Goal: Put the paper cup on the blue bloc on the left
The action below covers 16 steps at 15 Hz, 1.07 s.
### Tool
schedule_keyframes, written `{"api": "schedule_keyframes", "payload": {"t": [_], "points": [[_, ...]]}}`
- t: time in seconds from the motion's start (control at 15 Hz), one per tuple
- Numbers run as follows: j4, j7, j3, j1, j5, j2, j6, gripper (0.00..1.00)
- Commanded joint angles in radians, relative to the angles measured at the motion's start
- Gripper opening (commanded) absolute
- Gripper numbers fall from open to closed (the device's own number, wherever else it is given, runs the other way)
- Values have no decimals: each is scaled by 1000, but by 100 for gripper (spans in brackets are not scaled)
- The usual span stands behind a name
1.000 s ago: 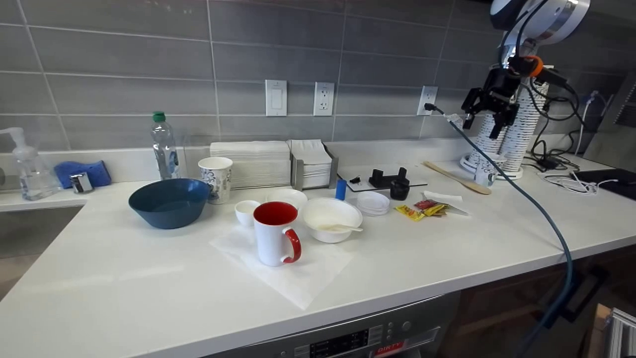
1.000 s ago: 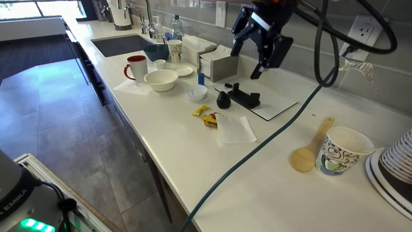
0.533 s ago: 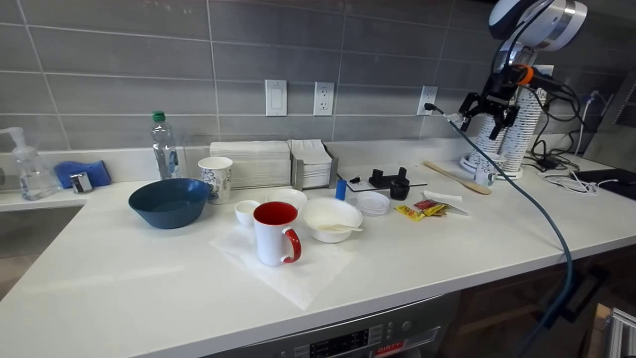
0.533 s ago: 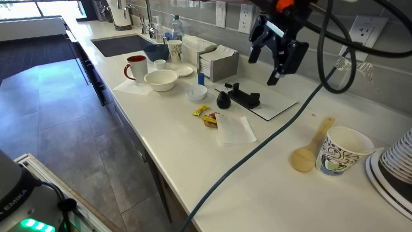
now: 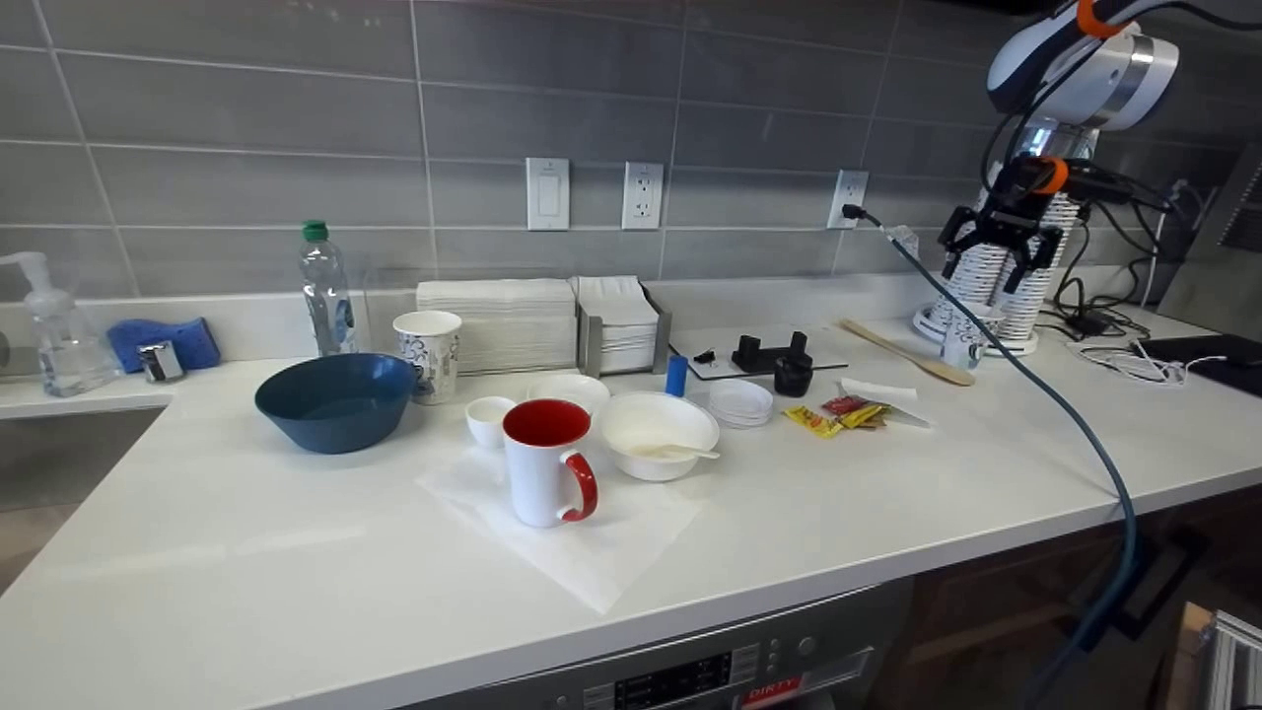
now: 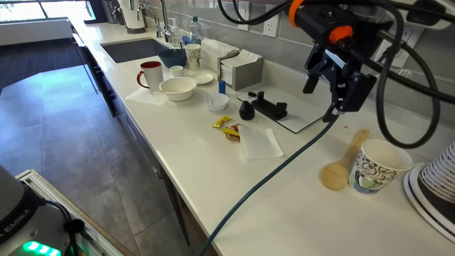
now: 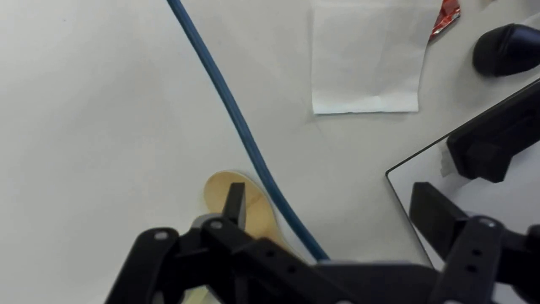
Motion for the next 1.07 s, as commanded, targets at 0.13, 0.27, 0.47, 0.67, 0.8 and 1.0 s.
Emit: {"api": "schedule_keyframes", "payload": {"t": [0.13, 0.27, 0.47, 0.67, 0.8, 1.0], "points": [[106, 62, -1, -50, -36, 70, 26, 100], [126, 83, 6, -46, -46, 83, 101, 100], [184, 129, 0, -42, -106, 126, 142, 100], [244, 117, 8, -63, -131, 178, 124, 100], [279, 97, 24, -79, -113, 214, 114, 100], [330, 98, 51, -94, -91, 269, 83, 100]]}}
